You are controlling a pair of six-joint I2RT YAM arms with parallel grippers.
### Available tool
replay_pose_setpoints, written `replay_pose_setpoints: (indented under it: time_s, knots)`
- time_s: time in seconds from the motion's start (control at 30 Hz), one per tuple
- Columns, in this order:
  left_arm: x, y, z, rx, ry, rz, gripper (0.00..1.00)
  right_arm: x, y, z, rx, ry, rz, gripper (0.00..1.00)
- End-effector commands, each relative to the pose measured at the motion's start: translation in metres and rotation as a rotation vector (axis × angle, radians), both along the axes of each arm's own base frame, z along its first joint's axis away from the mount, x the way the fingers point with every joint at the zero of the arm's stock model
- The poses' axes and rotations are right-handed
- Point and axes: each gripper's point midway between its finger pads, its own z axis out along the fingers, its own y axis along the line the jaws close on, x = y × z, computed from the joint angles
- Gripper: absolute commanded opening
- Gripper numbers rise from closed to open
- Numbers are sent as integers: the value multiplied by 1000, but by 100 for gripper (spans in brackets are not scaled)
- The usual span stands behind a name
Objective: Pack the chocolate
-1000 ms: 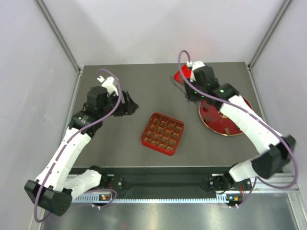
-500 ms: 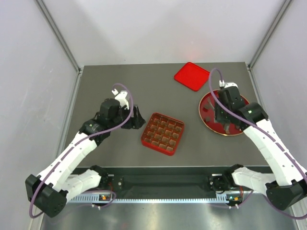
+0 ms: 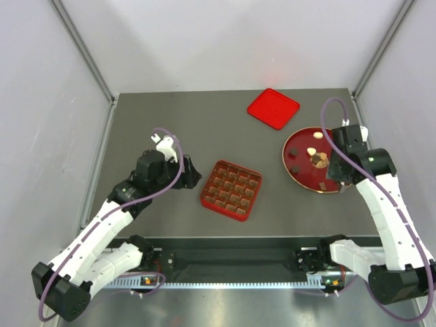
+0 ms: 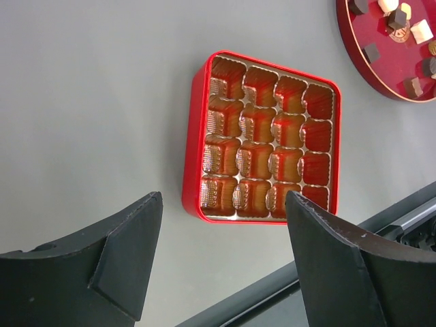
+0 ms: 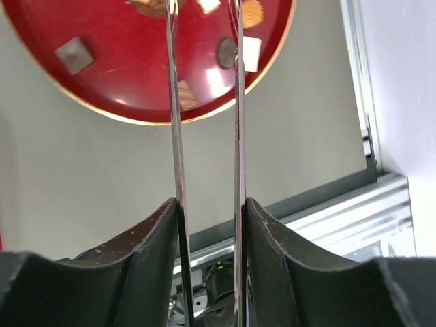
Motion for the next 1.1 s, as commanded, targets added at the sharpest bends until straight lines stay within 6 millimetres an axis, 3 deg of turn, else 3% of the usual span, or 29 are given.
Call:
replay_pose_setpoints:
  time_s: [0.0, 0.37, 0.73, 1.07]
  knots:
    - [5, -7, 25, -46, -74, -22, 78, 3, -9, 5, 25, -33, -24, 41]
    - [1, -5, 26, -17, -79, -47, 80, 24, -24, -27, 86, 6, -55, 40]
    - [-5, 2, 15, 48, -55, -65, 80, 39, -23, -48, 99, 17, -40, 41]
    - [-1, 1, 16, 45, -67, -63, 80, 49, -34, -46, 36, 12, -43, 41]
